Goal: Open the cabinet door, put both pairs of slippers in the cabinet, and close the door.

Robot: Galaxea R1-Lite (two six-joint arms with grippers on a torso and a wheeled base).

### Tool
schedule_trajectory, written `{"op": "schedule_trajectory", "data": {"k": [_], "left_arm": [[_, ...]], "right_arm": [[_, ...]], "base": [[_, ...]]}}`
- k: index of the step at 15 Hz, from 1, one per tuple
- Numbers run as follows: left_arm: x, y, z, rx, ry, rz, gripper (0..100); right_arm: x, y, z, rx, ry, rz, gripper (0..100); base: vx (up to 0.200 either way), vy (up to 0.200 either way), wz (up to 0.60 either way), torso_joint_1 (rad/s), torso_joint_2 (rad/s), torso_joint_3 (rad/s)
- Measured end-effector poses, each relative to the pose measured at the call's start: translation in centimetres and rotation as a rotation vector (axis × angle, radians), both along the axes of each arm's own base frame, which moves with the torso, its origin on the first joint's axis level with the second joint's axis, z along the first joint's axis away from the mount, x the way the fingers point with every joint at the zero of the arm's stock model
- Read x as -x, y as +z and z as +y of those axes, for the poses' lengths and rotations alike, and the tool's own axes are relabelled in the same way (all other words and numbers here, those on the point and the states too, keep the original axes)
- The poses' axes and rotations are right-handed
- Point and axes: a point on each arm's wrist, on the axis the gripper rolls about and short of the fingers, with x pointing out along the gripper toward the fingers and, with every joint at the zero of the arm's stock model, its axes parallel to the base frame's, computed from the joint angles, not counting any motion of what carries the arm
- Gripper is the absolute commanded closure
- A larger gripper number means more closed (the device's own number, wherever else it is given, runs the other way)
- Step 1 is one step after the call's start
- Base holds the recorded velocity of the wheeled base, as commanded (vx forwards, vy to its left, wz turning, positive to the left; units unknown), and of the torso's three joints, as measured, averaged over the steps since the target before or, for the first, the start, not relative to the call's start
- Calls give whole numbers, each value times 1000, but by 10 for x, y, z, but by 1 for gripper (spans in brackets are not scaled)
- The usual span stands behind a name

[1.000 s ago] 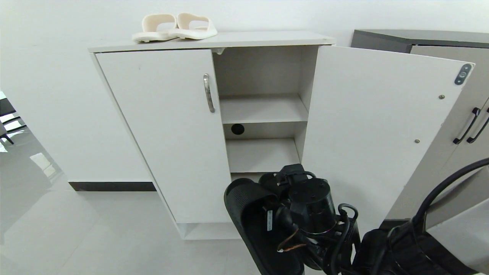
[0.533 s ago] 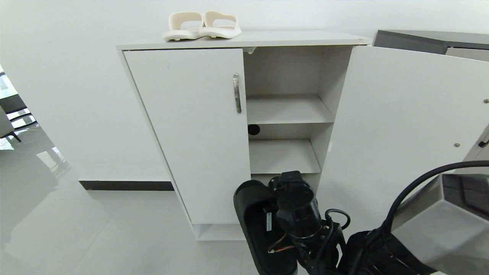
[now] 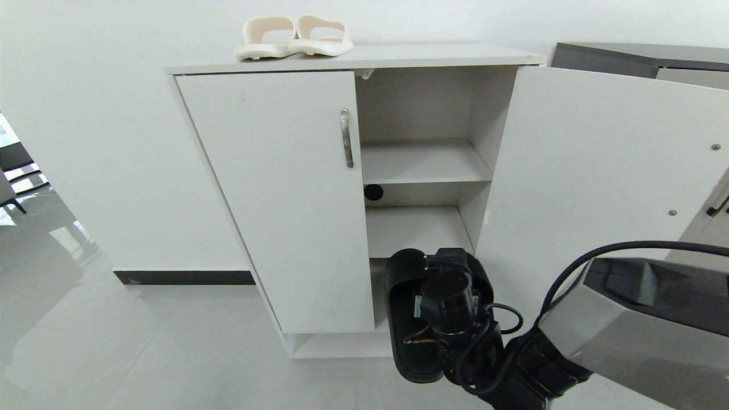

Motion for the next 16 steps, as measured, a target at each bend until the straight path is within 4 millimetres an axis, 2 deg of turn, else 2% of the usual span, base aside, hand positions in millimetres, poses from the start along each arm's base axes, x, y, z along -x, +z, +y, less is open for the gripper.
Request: {"op": "schedule_trajectory", "data": {"k": [6,12,16], "left_arm": [[0,0,0,0,0,0,100],[0,0,0,0,0,0,100],[0,0,0,0,1,1,100]], "right_arm": [[-15,-6,-2,13,-12,-143,100],[-18,-11,-2,21,-28,-143,100],[-18,2,-2,23,-22,-196,100]], "base": [[0,0,0,2,2,-192],[0,0,0,6,2,-192],[0,0,0,3,2,-24]]}}
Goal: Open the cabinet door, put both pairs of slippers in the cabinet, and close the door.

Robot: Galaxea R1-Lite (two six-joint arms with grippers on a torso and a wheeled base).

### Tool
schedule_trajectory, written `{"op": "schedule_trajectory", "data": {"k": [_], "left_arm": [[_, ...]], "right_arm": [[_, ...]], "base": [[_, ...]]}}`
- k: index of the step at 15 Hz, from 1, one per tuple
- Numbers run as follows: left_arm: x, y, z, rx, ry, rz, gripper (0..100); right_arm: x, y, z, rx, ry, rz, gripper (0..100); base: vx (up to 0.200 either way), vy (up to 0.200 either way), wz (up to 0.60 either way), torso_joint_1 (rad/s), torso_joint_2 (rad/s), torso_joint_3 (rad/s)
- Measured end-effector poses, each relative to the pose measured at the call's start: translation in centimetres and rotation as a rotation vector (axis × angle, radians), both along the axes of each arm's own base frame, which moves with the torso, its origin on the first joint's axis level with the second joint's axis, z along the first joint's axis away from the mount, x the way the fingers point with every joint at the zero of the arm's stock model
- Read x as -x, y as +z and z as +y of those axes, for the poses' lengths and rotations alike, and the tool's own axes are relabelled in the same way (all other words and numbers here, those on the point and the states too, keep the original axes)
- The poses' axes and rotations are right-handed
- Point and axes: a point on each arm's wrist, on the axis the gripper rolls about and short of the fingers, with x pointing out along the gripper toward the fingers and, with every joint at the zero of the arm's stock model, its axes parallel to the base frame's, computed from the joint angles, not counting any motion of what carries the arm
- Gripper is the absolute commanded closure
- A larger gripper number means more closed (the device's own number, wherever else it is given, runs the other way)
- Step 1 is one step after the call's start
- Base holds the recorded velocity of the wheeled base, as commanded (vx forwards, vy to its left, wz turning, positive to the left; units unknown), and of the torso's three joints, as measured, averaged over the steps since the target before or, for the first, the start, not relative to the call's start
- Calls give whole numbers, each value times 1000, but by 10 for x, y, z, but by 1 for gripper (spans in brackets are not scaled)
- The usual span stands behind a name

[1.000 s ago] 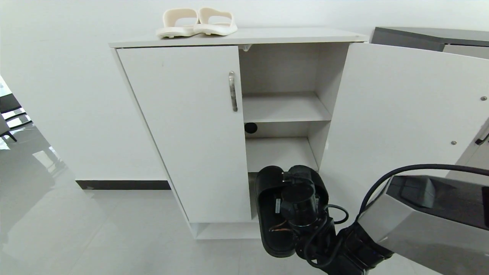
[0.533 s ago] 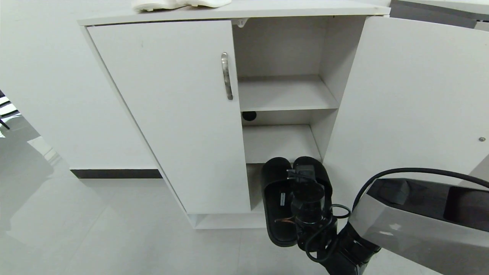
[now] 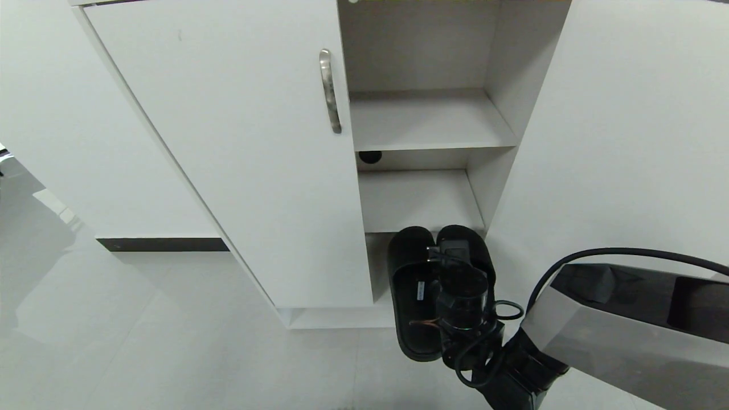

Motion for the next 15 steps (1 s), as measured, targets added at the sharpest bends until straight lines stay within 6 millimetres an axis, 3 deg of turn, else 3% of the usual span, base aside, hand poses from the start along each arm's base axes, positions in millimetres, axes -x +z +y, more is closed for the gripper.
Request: {"op": "schedule_trajectory", "data": {"k": [2,5,15], "left_arm": [[0,0,0,0,-1,0,100],[0,0,0,0,0,0,100],[0,0,0,-3,0,-1,100]], "right_arm": [[1,9,-1,-1,9,-56,100],[5,7,-3,18,52,-58,100],[6,2,-3,34,55,-44,100]], "base": [[0,0,0,0,0,0],[0,0,0,0,0,0],[200,0,0,0,3,4]]}}
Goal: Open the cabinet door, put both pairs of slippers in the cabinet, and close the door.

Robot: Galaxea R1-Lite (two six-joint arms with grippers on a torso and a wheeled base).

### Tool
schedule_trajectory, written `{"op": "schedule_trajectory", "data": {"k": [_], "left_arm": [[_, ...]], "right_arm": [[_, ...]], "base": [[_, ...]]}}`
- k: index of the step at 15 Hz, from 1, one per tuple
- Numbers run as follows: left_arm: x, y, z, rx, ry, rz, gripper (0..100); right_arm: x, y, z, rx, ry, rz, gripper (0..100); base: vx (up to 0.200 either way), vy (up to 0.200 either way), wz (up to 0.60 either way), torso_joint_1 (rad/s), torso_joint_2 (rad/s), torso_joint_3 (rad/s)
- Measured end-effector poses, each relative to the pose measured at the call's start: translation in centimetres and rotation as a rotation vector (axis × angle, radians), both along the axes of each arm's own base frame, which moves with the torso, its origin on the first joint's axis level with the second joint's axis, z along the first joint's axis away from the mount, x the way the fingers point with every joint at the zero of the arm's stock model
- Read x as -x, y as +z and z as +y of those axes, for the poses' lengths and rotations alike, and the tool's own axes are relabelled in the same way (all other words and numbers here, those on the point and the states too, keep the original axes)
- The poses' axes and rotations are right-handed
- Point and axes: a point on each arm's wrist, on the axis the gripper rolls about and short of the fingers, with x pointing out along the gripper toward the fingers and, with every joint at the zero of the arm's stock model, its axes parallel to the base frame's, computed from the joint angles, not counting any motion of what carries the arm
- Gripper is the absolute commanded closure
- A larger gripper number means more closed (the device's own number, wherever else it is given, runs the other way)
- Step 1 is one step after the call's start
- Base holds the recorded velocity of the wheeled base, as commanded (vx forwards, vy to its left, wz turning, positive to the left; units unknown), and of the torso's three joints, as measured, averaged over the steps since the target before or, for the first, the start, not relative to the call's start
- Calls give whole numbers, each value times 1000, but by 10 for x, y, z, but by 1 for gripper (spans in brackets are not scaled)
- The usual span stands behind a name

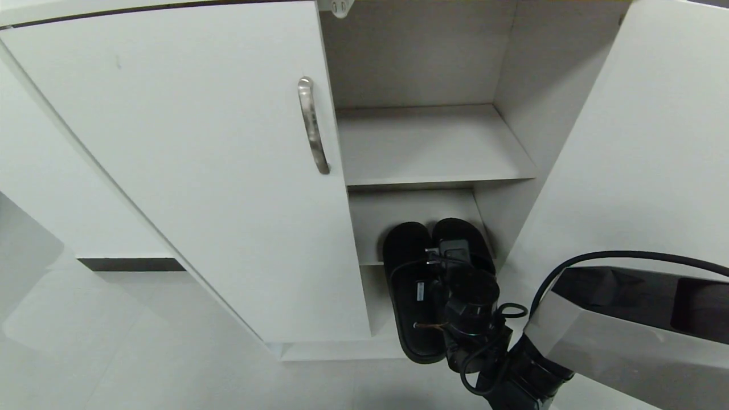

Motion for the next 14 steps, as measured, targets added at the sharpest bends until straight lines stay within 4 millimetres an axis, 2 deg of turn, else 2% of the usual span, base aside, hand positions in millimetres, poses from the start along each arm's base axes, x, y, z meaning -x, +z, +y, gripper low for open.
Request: {"op": "schedule_trajectory", "data": {"k": [3,8,14], "left_arm": [[0,0,0,0,-1,1,100],[0,0,0,0,0,0,100],[0,0,0,0,0,0,100]], "right_arm": [[1,-2,0,23,2,4,100],[-5,3,5,13,0,-7,100],[-40,14,15,2,-41,-17,100]], "base": [[200,0,0,7,4,4],[0,0,0,0,0,0],[0,0,0,0,0,0]]}}
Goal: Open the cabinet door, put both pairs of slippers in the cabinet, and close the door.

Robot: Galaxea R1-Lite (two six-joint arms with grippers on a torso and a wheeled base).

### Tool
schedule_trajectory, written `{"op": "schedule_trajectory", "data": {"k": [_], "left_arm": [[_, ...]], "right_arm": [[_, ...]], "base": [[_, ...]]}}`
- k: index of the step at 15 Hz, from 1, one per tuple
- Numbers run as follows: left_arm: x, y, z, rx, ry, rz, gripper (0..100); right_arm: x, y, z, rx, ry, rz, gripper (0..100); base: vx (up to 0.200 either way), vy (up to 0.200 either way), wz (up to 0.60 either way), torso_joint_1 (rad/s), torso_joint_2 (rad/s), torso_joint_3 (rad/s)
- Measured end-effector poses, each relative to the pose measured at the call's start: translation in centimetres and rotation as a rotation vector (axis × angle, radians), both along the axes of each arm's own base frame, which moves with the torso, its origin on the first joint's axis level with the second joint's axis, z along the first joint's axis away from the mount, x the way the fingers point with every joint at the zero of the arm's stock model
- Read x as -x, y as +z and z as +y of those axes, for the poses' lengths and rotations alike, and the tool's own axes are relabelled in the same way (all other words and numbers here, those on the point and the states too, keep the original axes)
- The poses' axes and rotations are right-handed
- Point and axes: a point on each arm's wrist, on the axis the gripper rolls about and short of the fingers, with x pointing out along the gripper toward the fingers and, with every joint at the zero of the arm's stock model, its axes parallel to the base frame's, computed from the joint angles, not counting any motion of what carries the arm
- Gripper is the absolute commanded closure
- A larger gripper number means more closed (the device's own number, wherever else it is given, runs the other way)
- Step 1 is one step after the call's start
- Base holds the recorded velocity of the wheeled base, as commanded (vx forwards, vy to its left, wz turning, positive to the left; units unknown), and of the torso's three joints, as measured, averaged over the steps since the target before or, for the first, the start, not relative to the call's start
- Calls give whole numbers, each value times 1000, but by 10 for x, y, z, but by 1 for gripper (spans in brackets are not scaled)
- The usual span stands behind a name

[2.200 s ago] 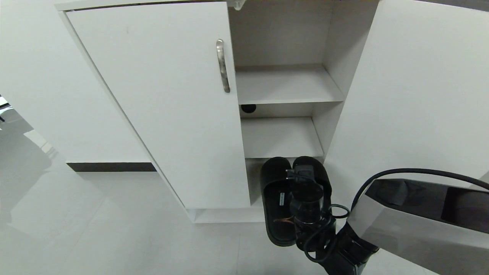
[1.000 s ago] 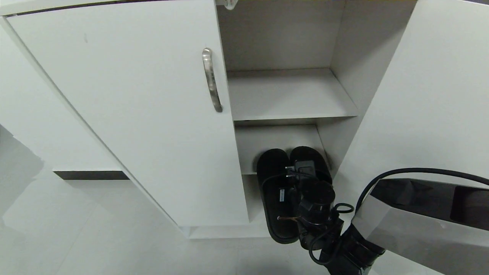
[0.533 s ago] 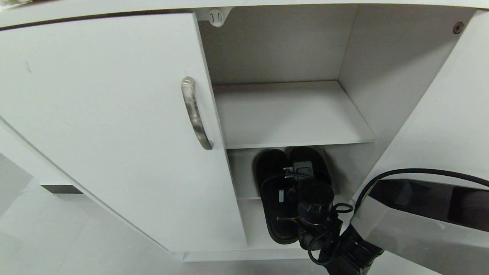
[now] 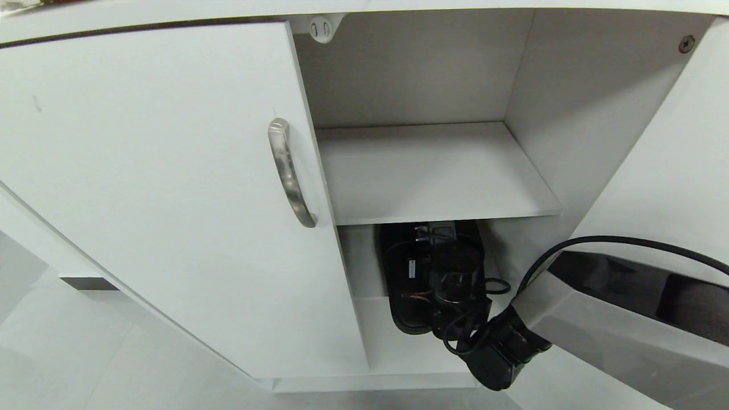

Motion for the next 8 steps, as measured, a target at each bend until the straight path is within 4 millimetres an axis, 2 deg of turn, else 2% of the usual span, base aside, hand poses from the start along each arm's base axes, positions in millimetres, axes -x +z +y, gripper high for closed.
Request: {"op": "schedule_trajectory", "data": {"k": [4,7,8], "left_arm": [[0,0,0,1,1,0,100],[0,0,0,1,1,1,100],[0,0,0,1,1,1,100]], "right_arm": [[-27,-7,7,10,-26,10,100],[-35,-15,10,9,-31,12,100],[-36,-16,10,11,-33,14,0]], "base": [[0,0,0,0,0,0],[0,0,0,0,0,0],[0,0,0,0,0,0]]}}
